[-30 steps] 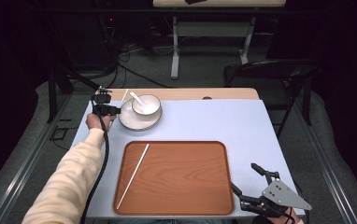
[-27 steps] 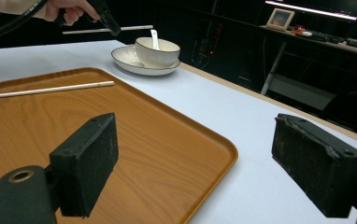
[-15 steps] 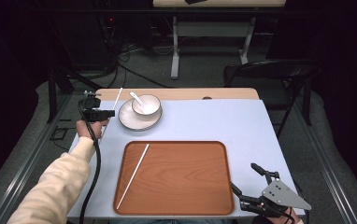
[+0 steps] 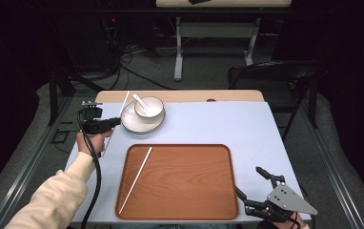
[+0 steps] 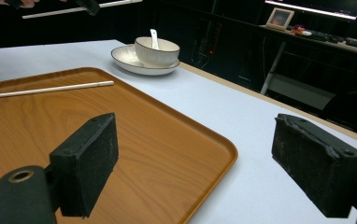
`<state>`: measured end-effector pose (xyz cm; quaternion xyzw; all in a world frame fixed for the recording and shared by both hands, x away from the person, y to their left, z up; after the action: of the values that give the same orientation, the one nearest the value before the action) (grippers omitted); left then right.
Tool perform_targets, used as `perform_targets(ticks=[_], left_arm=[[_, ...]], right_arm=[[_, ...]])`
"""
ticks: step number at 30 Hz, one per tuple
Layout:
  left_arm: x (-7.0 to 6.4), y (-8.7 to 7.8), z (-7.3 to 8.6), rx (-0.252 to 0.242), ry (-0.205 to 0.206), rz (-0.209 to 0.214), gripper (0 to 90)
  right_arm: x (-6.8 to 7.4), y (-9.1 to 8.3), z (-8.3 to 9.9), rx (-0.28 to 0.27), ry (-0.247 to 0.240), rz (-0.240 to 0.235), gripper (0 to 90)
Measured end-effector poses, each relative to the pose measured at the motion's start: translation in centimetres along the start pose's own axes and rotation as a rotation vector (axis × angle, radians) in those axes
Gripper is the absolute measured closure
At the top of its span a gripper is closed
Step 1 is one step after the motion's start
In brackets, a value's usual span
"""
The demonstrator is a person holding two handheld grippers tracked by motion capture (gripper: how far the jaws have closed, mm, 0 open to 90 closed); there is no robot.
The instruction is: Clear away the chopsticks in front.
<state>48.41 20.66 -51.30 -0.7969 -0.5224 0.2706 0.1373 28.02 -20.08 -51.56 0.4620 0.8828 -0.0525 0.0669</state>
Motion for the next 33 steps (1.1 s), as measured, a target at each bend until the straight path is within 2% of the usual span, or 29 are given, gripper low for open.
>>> perform_targets(ticks=[7, 8, 13, 23, 28, 33], left_arm=[[-2.6, -0.8, 1.9, 0.000, 0.004, 0.063, 84.5], [-2.6, -0.8, 1.9, 0.000, 0.004, 0.063, 84.5], [-4.2, -1.3, 3.3, -0.001, 0.009, 0.097, 84.5], [-5.3, -1.5, 5.7, 0.015, 0.020, 0.113, 84.5], [-5.5, -1.5, 7.2, 0.024, 0.003, 0.115, 84.5], [-5.5, -1.5, 8.0, 0.018, -0.009, 0.104, 84.5]], right_arm=[[0.0, 0.0, 0.0, 0.001, 0.000, 0.000, 14.0], [0.0, 0.0, 0.0, 0.003, 0.000, 0.000, 14.0], [0.0, 0.0, 0.0, 0.001, -0.002, -0.001, 14.0], [0.0, 0.0, 0.0, 0.002, -0.001, -0.001, 14.0], [0.0, 0.0, 0.0, 0.003, -0.002, -0.001, 14.0], [0.0, 0.0, 0.0, 0.002, -0.002, -0.003, 14.0]])
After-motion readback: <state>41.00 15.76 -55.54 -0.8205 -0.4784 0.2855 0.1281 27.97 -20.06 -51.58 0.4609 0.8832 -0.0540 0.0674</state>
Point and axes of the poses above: each handheld gripper's, and its own axes: y roughly forward along the jaws, z roughly out of its underside, x roughly to its left, the point moved 10 cm from there along y, roughly forward along the jaws, and after that the axes turned 10 degrees about -x, right-handed, at the moved point
